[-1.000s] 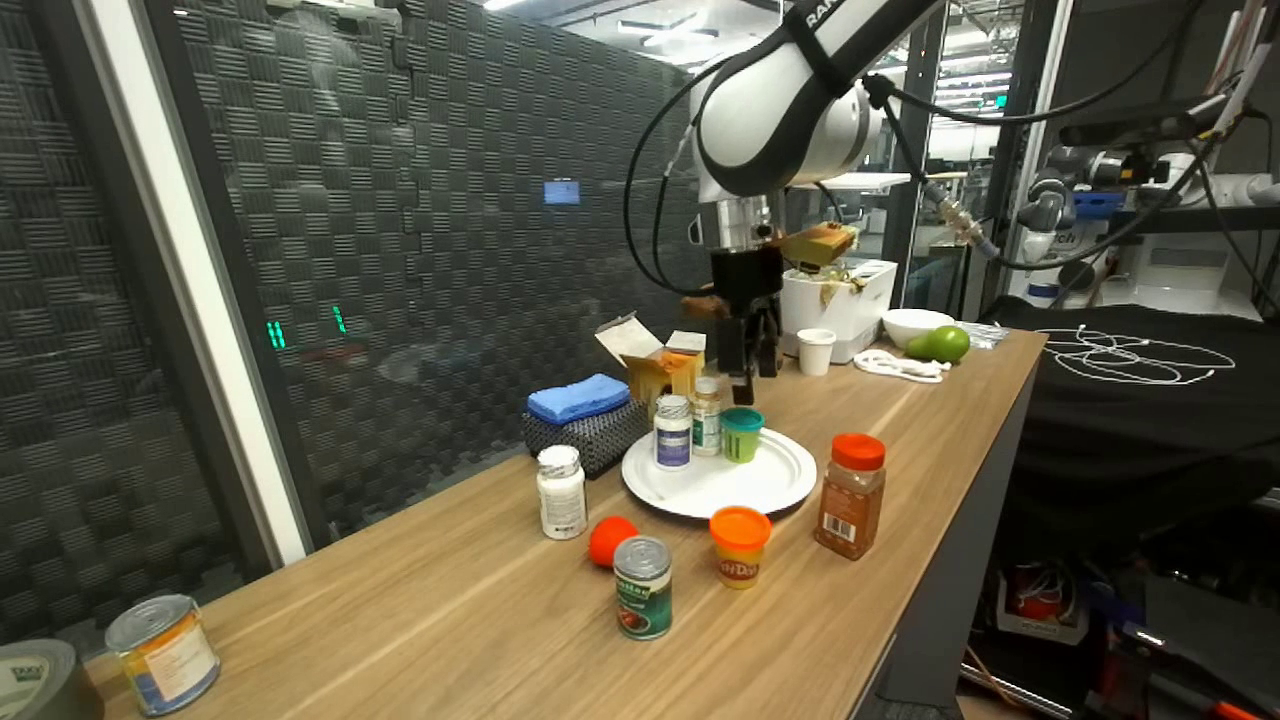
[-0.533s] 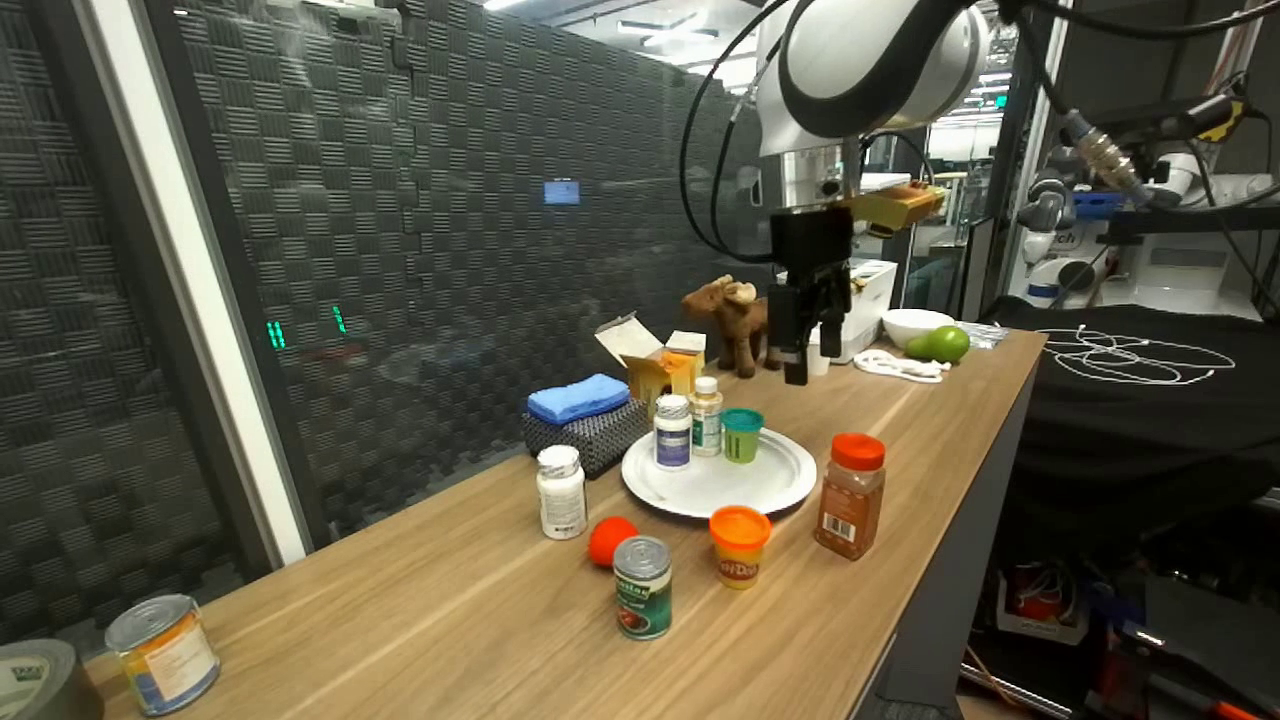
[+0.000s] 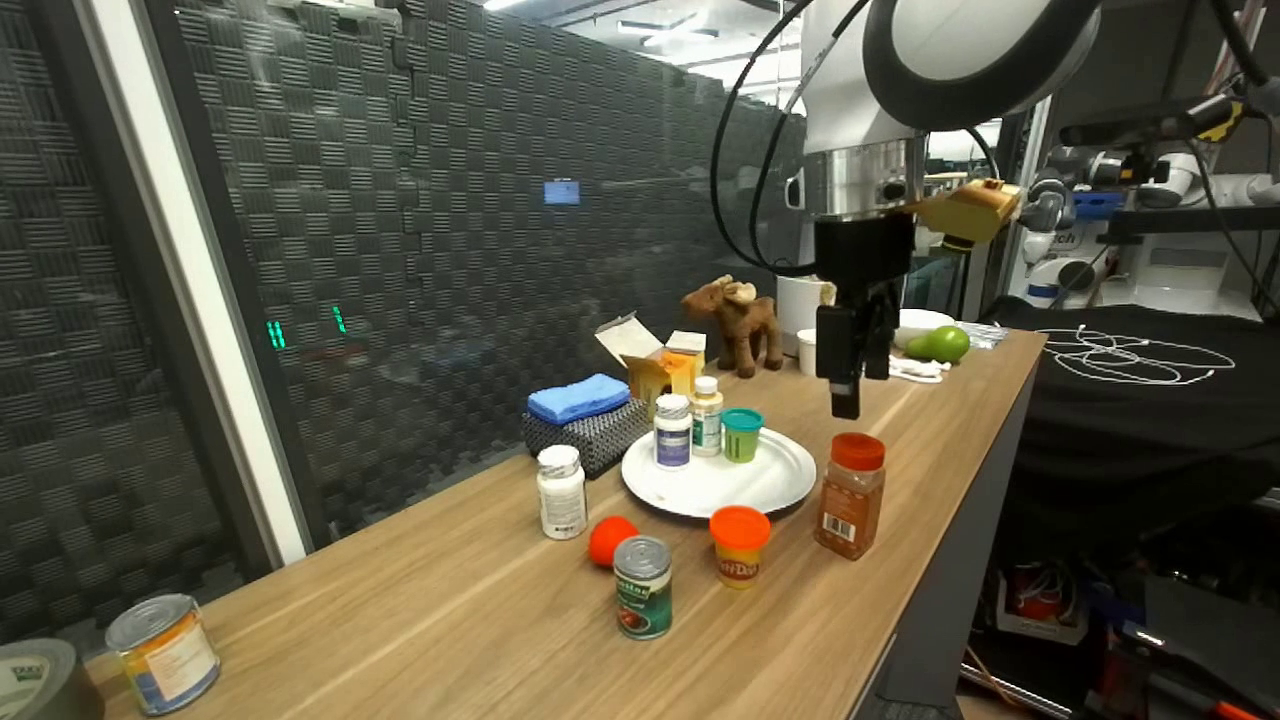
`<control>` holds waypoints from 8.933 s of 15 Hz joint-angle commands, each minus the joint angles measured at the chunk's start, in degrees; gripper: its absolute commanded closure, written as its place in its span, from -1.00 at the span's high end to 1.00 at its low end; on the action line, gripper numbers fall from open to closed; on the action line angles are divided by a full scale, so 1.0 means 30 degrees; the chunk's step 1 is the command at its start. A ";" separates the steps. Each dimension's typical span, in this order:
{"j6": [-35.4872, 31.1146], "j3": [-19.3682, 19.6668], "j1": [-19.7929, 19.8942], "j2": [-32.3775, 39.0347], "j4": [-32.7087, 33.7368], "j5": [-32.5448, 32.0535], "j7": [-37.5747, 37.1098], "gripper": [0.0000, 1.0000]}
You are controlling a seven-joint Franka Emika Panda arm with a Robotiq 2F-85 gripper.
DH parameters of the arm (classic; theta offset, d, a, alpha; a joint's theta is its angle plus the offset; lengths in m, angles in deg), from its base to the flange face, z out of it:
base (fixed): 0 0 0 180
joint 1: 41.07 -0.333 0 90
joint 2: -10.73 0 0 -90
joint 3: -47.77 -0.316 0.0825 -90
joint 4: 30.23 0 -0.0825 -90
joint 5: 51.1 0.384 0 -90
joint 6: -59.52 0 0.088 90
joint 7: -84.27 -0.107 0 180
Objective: Put the bottles on the tray
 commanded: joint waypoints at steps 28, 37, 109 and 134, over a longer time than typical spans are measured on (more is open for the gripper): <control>-0.1950 -0.0093 -0.0802 0.0926 -0.0795 0.0562 0.0766 -0.52; 0.3024 -0.0511 -0.1093 -0.0918 0.0843 -0.0011 0.0403 -0.52; 0.0540 -0.2562 -0.3924 1.0361 1.2230 -0.0273 0.0065 1.00; -0.0076 -0.1264 -0.4181 1.2967 1.5418 -0.0669 -0.0898 0.16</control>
